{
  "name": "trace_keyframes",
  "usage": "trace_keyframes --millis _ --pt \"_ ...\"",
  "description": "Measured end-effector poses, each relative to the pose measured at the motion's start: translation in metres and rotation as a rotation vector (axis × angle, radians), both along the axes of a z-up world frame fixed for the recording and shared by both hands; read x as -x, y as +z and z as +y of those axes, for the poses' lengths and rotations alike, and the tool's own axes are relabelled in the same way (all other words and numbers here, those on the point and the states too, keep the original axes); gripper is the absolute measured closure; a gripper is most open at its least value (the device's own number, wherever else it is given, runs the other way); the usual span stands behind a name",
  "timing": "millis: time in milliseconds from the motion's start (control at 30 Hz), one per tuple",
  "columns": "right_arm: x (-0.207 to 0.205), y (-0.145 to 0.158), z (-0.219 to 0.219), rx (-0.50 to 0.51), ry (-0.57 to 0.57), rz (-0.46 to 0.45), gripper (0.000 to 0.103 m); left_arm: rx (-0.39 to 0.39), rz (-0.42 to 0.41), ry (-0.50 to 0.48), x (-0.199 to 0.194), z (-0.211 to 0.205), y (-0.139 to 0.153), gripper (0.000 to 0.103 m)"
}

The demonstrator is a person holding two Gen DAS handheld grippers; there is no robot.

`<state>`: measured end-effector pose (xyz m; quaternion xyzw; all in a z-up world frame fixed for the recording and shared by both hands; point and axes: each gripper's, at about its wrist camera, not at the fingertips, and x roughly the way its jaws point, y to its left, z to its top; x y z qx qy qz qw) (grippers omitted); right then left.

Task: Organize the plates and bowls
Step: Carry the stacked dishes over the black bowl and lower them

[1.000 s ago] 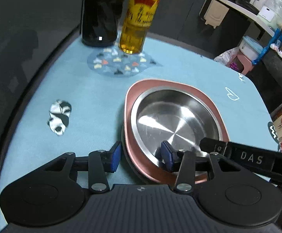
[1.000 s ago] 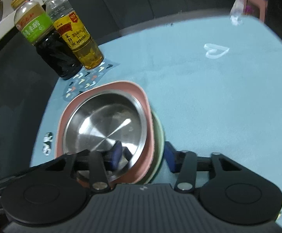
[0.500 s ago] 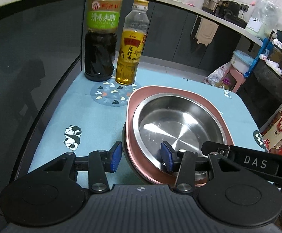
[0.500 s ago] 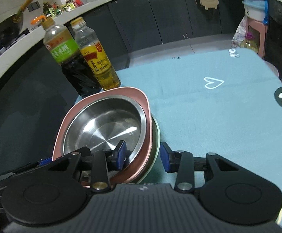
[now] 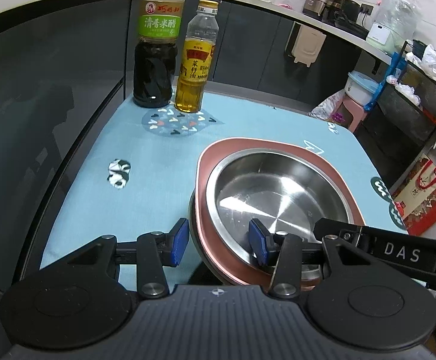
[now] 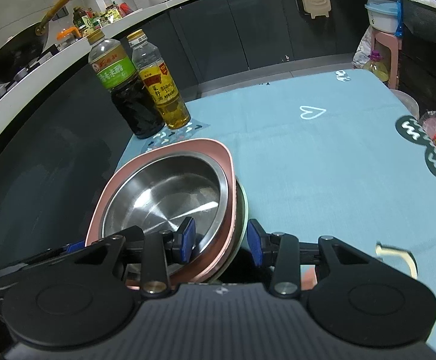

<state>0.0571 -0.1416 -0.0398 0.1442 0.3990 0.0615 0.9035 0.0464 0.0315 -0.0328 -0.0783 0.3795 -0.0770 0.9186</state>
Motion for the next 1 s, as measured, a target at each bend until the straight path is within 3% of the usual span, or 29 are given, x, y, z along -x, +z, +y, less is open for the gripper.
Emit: trace_keyframes --millis 500,1000 --pt "0.047 -0.008 0.008 0.009 -0.008 0.009 0.065 -0.008 0.018 -0.020 0.049 0.002 -0.009 0.062" --pt "0.063 -0.025 0.005 0.006 -0.015 0.039 0.065 -0.045 0.055 -0.039 0.059 -0.006 -0.023 0.062"
